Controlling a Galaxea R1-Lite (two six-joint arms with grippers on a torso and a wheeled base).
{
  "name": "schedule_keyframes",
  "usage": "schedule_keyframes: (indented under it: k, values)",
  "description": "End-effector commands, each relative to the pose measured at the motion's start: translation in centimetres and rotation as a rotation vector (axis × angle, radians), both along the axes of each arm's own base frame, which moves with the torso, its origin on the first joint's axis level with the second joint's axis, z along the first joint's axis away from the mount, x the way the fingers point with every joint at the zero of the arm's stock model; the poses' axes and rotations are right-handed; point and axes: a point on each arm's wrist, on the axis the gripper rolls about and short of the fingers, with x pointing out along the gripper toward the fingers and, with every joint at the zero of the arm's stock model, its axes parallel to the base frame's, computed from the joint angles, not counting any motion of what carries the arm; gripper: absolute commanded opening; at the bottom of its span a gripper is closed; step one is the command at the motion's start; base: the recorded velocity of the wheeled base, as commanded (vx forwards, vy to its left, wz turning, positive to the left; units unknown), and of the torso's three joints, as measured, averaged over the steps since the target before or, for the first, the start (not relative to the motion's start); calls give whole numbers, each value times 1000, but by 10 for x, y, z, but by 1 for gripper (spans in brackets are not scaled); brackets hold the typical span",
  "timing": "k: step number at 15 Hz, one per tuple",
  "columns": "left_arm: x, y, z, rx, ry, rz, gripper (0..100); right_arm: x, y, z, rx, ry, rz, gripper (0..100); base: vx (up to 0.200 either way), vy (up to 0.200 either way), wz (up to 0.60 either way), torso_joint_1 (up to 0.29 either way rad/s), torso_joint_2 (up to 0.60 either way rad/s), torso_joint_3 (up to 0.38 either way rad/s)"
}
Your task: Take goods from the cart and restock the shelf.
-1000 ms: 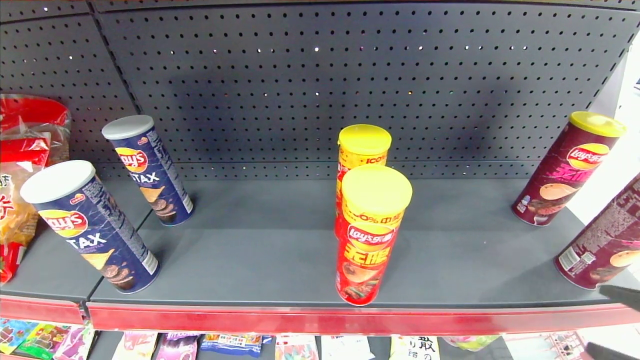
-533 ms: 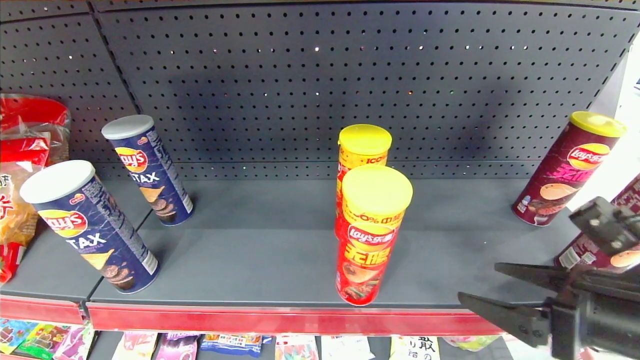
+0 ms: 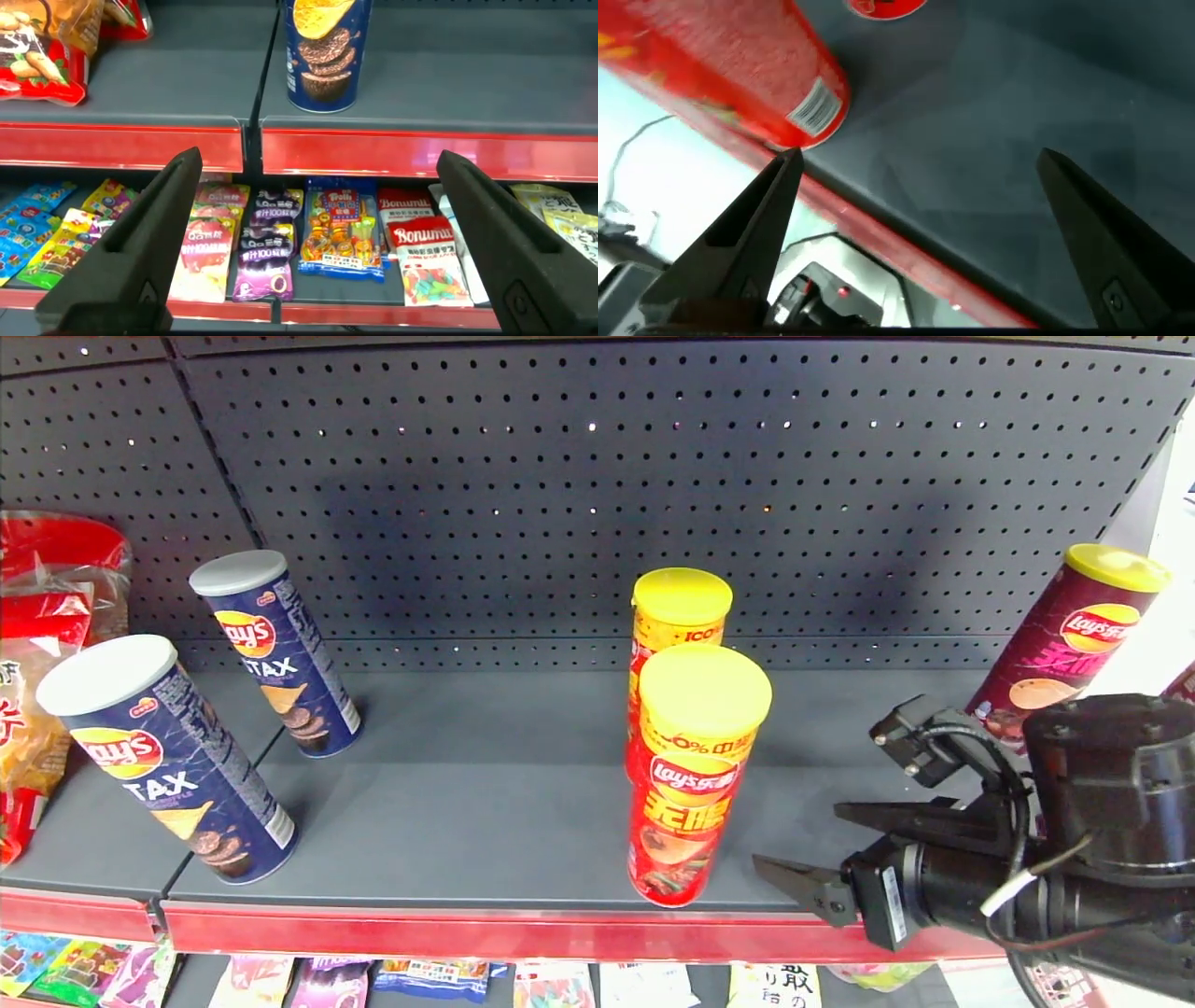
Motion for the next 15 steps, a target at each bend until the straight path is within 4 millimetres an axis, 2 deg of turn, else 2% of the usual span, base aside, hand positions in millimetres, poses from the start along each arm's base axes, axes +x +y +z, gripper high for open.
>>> schedule_keyframes:
  k: [1,15]
  values:
    - [0,0,0,-1,1,0,100,8,6,-6,-29,16,-3,100,0,0,0,0,0,0]
    - [0,0,0,-1,1,1,100,26,22,-16,-84,23,-2,100,0,0,0,0,0,0]
